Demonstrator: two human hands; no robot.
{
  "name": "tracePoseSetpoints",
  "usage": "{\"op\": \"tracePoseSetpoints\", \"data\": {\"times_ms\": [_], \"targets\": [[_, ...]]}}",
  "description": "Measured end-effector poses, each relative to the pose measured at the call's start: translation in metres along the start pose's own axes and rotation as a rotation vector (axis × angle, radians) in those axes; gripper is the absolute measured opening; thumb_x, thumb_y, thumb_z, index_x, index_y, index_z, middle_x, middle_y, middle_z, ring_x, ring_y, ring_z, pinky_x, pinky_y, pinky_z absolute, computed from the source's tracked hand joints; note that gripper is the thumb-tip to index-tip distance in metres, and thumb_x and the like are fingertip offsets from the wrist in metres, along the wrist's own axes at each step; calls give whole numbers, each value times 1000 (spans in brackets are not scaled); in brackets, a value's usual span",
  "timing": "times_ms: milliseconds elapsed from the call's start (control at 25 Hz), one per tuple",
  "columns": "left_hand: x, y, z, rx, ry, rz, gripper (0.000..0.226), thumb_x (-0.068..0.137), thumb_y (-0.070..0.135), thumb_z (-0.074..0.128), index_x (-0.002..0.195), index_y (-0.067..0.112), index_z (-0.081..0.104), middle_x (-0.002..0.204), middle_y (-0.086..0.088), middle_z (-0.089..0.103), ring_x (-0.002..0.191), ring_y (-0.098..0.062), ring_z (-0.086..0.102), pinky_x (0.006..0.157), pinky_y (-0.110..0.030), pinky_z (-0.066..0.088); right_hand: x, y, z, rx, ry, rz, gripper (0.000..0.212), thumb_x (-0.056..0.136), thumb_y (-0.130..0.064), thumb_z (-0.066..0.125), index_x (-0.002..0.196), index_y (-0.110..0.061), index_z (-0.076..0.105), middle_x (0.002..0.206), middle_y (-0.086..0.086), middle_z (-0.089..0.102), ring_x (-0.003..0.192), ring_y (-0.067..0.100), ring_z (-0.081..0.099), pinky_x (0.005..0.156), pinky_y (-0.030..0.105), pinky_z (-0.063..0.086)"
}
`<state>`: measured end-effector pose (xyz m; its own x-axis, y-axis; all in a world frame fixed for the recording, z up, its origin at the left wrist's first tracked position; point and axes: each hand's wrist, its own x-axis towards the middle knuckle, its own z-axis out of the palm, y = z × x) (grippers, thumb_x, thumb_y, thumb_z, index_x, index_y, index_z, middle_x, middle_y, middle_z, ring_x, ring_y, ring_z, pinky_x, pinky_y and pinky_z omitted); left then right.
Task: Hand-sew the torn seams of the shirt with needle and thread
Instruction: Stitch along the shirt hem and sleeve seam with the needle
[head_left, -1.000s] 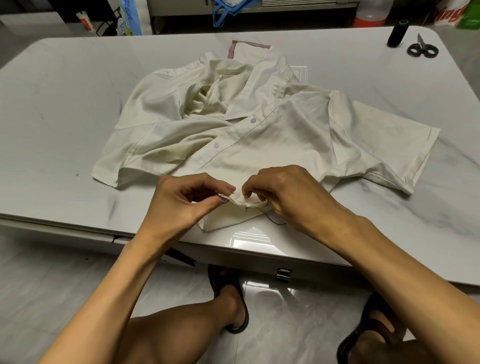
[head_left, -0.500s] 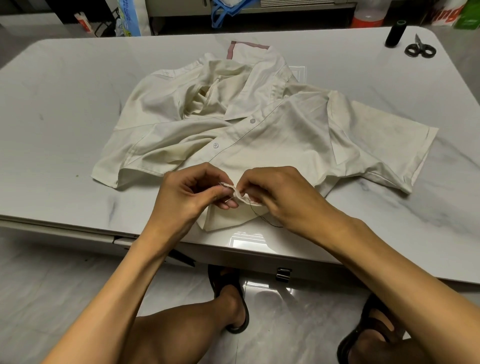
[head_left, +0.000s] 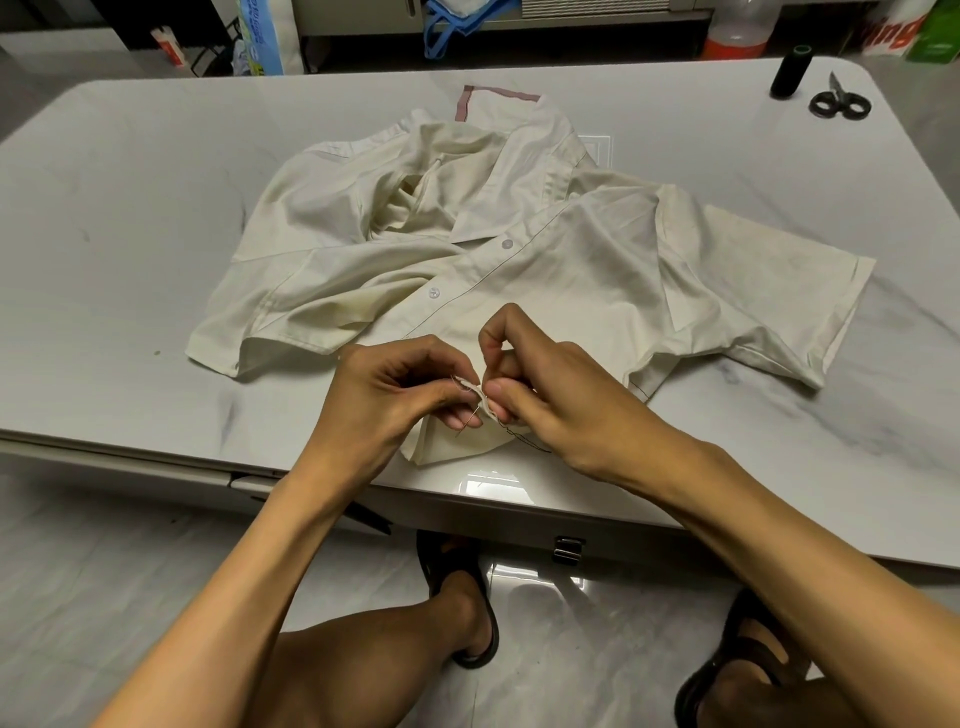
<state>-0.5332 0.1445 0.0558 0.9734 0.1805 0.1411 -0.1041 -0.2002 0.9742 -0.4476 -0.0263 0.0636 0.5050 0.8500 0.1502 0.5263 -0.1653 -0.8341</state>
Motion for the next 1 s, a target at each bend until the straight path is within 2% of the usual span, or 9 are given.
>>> {"op": "tracePoseSetpoints", "data": {"times_ms": [200,360,520,600,680,760,880,1000], "targets": [[3,1,-1,4,19,4,19,81,-14,68,82,4,70,69,-14,70,59,-31,70,61,-30,57,1,2,2,22,44,60,18,96,-6,47,101,-21,39,66,-6,59,62,12,51,65,36,44],[3,0,0,31,25,18,22,81,-15,68,82,7,71,67,-15,68,54,-31,68,57,-35,56,1,0,2,22,26,77,18,96,-5,45,102,-21,38,68,-1,59,64,14,51,67,39,45],[2,-1,0,80,15,21,20,83,-11,68,82,8,70,62,-8,68,49,-30,64,51,-34,51,1,0,3,17,7,55,16,97,-5,46,103,-19,38,67,-2,58,63,13,49,65,34,43],[4,-1,1,85,30,-7,16,85,-9,68,83,7,68,60,-9,66,48,-30,63,50,-33,50,1,3,4,3,55,69,16,98,-6,47,105,-19,41,70,-7,57,66,11,51,66,32,43],[7,1,0,57,48,-63,10,86,-6,68,86,3,65,58,-12,65,47,-29,62,49,-30,50,-1,6,4,-132,201,25,12,98,-10,51,107,-17,49,81,-13,56,74,8,51,70,30,44],[10,2,0,20,60,-122,7,86,-4,68,88,0,63,58,-15,65,48,-25,63,49,-28,51,-4,6,5,-351,342,-117,7,95,-14,57,102,-13,59,90,-6,57,82,12,51,72,31,44],[10,4,1,-38,56,-180,7,85,6,69,87,1,65,60,-18,66,52,-24,65,54,-27,54,-7,7,9,-561,366,-263,11,90,-16,65,100,-12,69,95,3,60,86,22,54,73,32,43],[11,5,1,-88,49,-215,11,83,13,67,86,3,65,61,-15,69,55,-23,67,57,-26,55,-4,11,10,-577,437,-270,12,87,-13,68,99,-11,72,93,6,62,86,23,56,73,32,44]]}}
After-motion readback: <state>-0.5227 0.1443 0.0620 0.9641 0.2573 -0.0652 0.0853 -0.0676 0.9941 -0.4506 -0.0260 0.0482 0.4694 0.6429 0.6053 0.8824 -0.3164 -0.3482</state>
